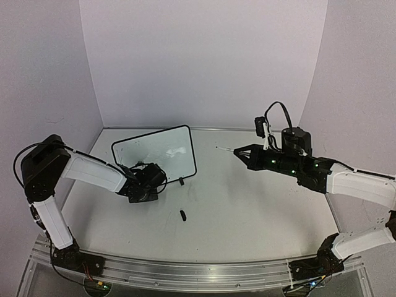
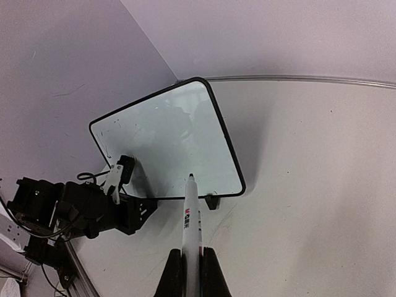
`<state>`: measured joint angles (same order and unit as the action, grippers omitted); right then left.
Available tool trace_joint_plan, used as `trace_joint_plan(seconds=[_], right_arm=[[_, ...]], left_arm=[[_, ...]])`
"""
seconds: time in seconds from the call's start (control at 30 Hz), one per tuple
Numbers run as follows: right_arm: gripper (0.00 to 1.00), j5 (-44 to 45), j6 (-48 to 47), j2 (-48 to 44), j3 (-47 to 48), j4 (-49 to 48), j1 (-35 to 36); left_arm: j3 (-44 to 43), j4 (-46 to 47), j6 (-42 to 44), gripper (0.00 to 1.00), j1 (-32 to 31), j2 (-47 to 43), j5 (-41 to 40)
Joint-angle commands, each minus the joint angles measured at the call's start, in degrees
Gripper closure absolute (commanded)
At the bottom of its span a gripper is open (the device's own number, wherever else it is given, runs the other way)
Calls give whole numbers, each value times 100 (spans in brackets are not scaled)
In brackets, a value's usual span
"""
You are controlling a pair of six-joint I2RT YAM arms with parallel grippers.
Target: Write a sentence on the whiteboard
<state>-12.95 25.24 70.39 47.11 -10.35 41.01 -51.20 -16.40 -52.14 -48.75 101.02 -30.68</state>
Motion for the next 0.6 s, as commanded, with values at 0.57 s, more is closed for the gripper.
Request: trace_joint_plan(seconds=[0.57], right_arm=[[100, 16, 86, 6, -37, -207, -5]], left_arm=[[-102, -50, -478, 100, -594, 241, -358]])
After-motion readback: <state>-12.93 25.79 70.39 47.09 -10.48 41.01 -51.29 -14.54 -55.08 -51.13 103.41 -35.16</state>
